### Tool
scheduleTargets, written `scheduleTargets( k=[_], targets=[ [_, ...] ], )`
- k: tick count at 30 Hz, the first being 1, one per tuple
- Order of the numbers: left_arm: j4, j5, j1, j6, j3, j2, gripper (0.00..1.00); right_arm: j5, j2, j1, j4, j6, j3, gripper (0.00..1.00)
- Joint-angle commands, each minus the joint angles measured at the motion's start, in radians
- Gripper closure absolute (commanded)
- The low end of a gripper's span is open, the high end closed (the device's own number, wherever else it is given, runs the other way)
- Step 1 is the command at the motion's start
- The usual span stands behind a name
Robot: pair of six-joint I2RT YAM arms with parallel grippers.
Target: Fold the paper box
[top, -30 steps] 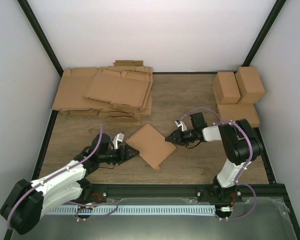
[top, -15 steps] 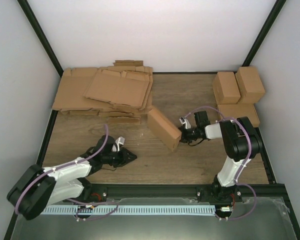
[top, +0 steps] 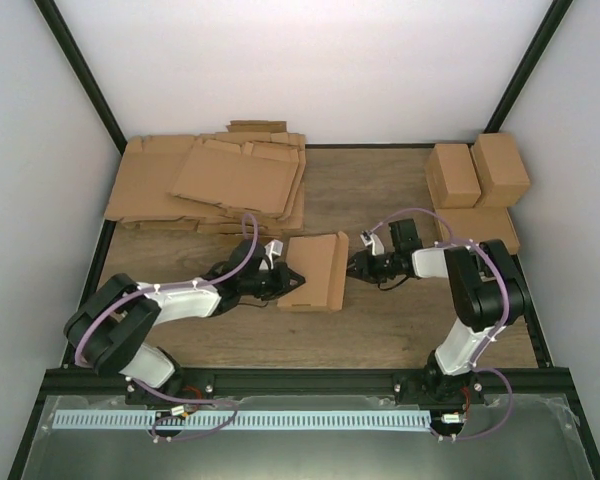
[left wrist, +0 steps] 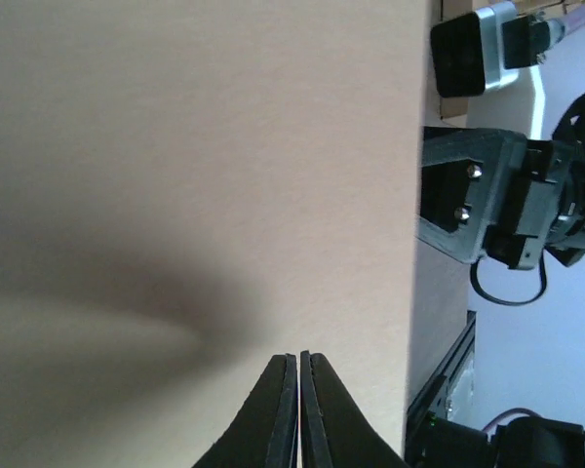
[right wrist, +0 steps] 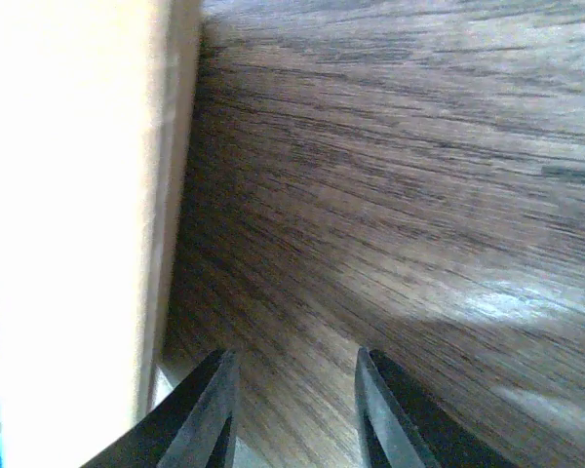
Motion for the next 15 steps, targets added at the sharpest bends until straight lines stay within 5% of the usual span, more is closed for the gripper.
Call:
scheduleTargets(
  k=[1, 7, 15],
  targets=[
    [-0.008, -0.045, -0.01, 0.04, 0.03, 0.04, 0.95, 0.006, -0.042, 0.009, -0.015, -0.023, 0.01, 0.64],
    [-0.065, -0.051, -0.014, 0.053, 0.017, 0.039, 0.92, -0.111, -0.105, 0.045, 0.048, 0.0, 0.005, 0.56],
    [-0.342, -0.228, -0.003, 0.151, 0.04, -0.162, 0.8, 0.042, -0.129, 0.052, 0.013, 0.076, -0.026, 0.54]
  ],
)
